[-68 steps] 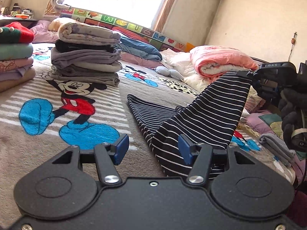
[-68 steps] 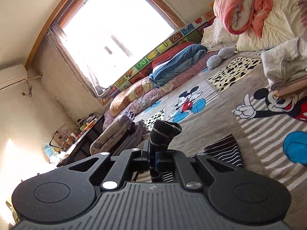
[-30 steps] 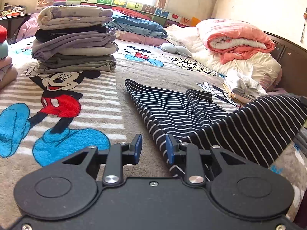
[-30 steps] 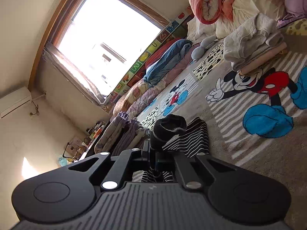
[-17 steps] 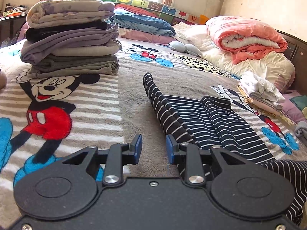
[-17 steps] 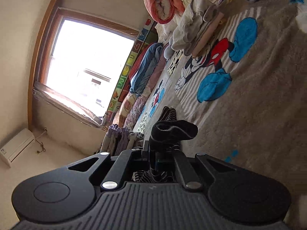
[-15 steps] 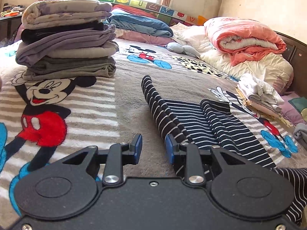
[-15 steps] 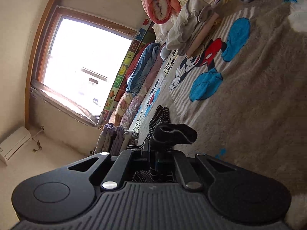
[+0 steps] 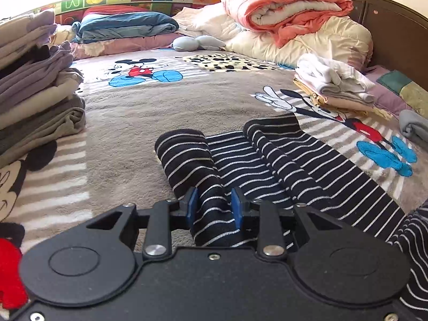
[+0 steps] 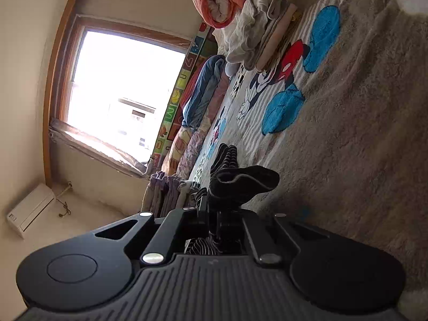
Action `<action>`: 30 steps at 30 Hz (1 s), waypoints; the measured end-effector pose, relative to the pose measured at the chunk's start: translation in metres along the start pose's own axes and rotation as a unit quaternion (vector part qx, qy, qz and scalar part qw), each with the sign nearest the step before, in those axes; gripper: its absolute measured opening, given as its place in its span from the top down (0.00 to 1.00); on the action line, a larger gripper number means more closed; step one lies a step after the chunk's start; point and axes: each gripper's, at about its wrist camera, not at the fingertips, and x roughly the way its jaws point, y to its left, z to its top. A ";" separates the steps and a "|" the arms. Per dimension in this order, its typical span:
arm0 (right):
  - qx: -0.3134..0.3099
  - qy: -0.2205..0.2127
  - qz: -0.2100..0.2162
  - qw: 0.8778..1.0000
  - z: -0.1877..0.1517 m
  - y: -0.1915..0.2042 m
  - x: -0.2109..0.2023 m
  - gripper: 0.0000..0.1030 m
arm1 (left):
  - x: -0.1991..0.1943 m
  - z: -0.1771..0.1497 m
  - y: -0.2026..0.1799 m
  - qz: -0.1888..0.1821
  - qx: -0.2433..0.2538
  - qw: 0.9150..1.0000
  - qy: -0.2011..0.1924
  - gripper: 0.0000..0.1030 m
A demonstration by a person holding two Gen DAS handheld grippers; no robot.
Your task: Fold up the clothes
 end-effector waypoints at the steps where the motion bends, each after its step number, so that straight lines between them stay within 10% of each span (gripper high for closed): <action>1: -0.004 0.006 -0.002 1.000 -0.002 0.000 0.003 0.93 | -0.001 0.002 0.003 -0.002 -0.007 1.000 -0.005 0.75; 8: 0.015 0.001 -0.005 1.000 -0.001 -0.006 0.006 0.93 | 0.009 0.021 0.014 -0.014 -0.025 0.999 -0.025 0.75; 12: 0.013 0.007 -0.011 1.000 -0.002 -0.007 0.010 0.92 | 0.045 0.023 0.012 0.019 -0.006 0.999 0.040 0.75; 24: 0.013 0.028 -0.028 0.999 -0.007 -0.013 0.021 0.90 | 0.045 0.031 0.061 -0.060 -0.141 0.988 0.015 0.75; 30: 0.012 0.036 -0.036 0.999 -0.008 -0.017 0.026 0.90 | 0.033 0.036 0.044 -0.038 -0.107 0.994 -0.005 0.75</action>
